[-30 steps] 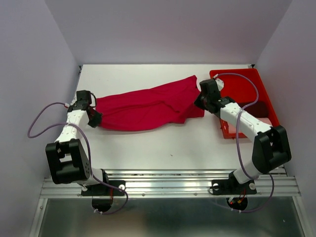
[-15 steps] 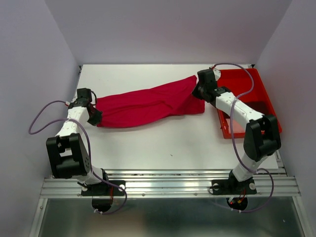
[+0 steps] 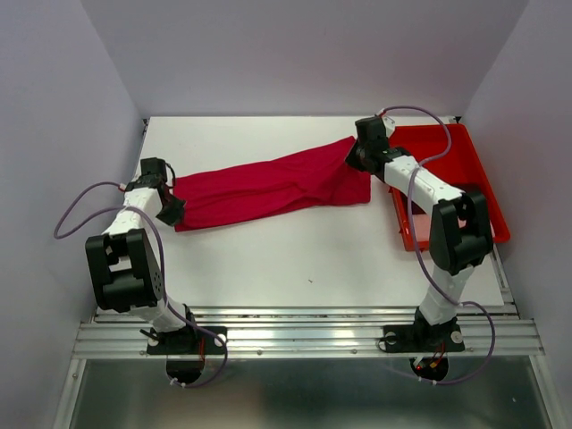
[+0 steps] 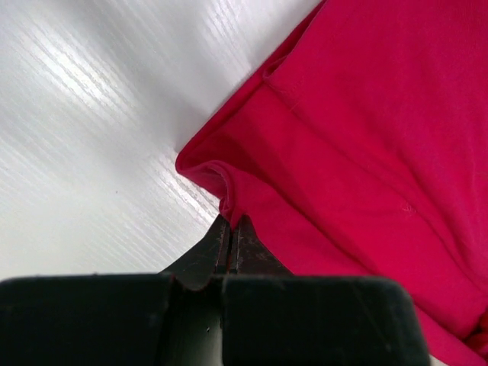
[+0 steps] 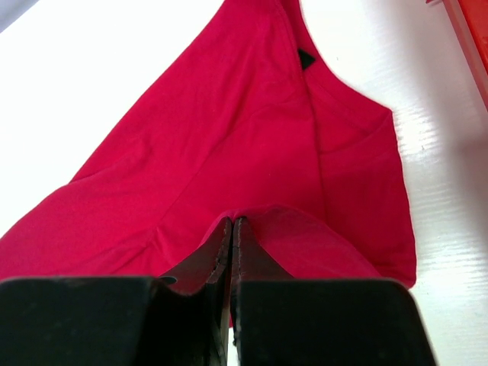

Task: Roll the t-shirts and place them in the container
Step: Fold the T-shirt at the center of the board.

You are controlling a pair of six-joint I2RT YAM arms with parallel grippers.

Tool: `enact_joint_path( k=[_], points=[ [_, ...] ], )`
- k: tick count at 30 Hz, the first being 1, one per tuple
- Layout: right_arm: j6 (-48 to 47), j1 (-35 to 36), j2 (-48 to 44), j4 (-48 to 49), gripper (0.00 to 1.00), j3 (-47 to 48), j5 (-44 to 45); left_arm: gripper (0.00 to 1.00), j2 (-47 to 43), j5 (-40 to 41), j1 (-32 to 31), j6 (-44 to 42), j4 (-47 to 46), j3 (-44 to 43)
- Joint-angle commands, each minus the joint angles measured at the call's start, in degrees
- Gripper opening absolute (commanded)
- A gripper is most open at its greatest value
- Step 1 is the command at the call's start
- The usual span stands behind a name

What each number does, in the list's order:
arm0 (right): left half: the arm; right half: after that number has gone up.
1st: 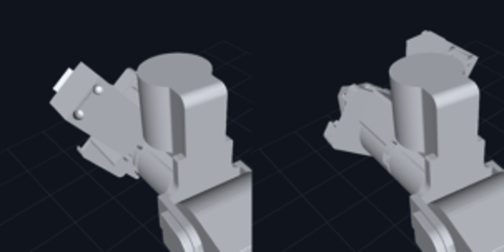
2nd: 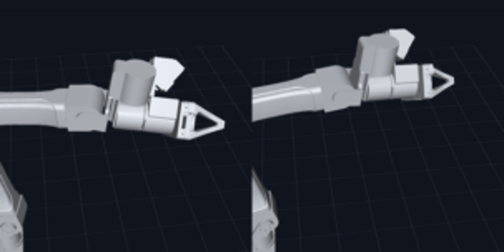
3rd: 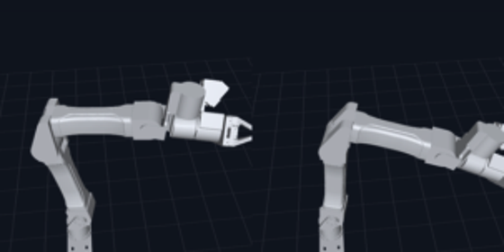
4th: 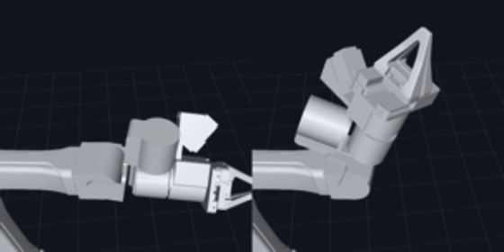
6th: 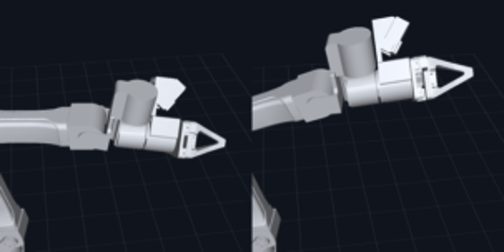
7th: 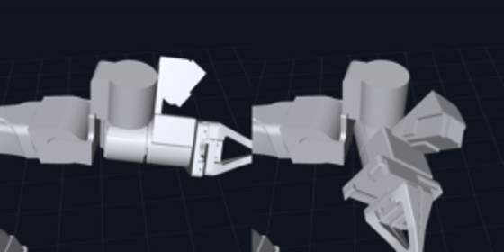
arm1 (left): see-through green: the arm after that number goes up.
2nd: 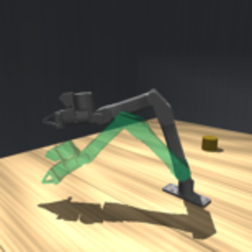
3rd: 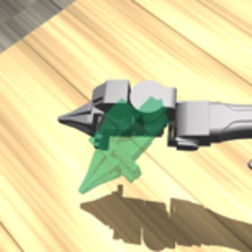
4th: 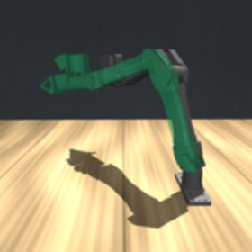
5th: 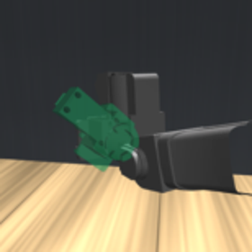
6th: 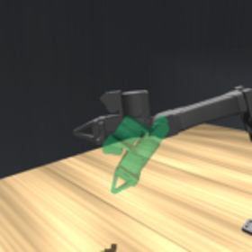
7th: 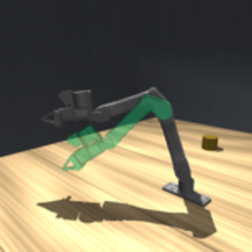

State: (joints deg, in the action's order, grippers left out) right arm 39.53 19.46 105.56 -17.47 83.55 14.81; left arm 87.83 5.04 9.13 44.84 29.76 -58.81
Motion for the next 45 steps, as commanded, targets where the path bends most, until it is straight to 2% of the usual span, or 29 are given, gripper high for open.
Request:
enact_joint_path(
  k=[1, 16, 31, 34, 37, 38, 40, 45],
  points=[
    [-1.5, -1.0, 1.6, 3.1, 0.01, 3.9, -0.6, 0.0, 1.5, 1.6, 0.5, 0.4, -0.5, -2.5],
    [-3.5, -1.5, 8.9, 3.2, 0.01, 10.5, -2.6, 0.0, 3.0, 3.1, 1.4, 1.1, -1.6, -2.8],
    [-4.1, -2.6, 15.5, 3.1, 0.01, 15.9, -4.0, 0.0, 7.9, 2.8, 1.9, -0.5, -1.7, -6.7],
    [-5.0, -3.1, 16.8, 3.1, 0.41, 17.7, -6.2, 0.19, 8.1, 1.8, 1.9, -0.9, -1.4, -6.8],
    [-5.4, -3.1, 15.6, 3.1, 0.48, 17.1, -6.6, 0.41, 5.9, 1.6, 1.9, -1.3, -1.2, -6.7],
    [-5.6, -3.1, 14.5, 3.1, 0.51, 15.9, -7.2, 0.55, 4.2, 1.6, 1.9, -1.9, -1.3, -6.8],
    [-5.8, -3.1, 13.0, 3.1, 0.55, 13.9, -8.3, 0.66, 2.4, 1.7, 1.8, -3.0, -0.6, -7.5],
    [-4.1, -3.1, 7.5, 4.0, 0.59, 5.3, -14.1, 0.74, -3.1, 2.5, -0.4, -4.7, 1.2, -9.0]
  ],
)
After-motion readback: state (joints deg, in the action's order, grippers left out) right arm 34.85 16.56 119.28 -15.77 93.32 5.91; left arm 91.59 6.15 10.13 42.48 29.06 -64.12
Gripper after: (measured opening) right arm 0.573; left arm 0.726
